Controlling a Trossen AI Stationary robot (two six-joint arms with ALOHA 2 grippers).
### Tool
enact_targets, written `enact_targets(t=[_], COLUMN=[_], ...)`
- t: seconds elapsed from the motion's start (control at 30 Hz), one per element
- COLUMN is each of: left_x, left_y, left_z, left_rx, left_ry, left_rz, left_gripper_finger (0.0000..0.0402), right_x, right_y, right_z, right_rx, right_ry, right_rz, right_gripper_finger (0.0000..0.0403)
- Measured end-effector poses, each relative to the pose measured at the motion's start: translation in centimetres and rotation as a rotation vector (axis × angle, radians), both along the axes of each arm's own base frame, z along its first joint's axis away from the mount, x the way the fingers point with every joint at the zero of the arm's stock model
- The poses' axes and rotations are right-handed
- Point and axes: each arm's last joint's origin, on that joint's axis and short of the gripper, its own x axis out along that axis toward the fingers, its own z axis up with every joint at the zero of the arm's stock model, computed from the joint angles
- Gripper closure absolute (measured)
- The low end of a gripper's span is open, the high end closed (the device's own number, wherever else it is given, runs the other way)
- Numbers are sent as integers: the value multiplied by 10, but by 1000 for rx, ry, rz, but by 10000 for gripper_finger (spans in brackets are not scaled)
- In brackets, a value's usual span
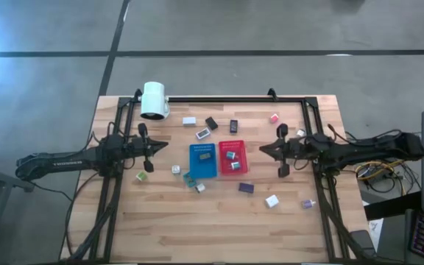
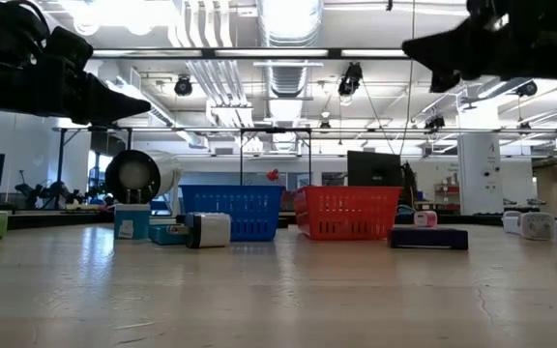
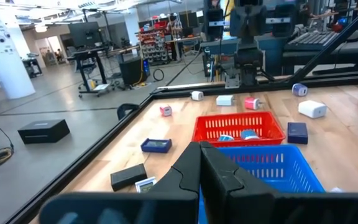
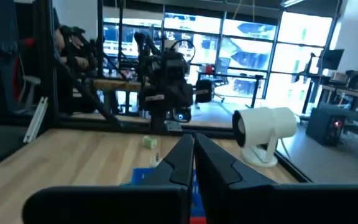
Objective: Pick & Place Office items
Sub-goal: Put the top white digital clock into the blue bin
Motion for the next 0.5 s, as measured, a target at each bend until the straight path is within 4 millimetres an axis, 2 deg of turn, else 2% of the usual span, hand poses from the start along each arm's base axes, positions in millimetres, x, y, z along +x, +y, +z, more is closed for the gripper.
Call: enact_targets(t=[0.33, 0.5], left_x=[0, 0], left_y=[0, 0], left_z=[1, 1], left_rx=[9, 5], left_ry=[-6, -7], left_rz=[-1, -1], left_gripper_finger=[396, 396], right_x=[-13, -13], right_y=[-2, -2], right_z=[-3, -4], right_rx=[-25, -25], right_ry=[-43, -40], right_rz=[174, 181], right_gripper_finger=[394, 394])
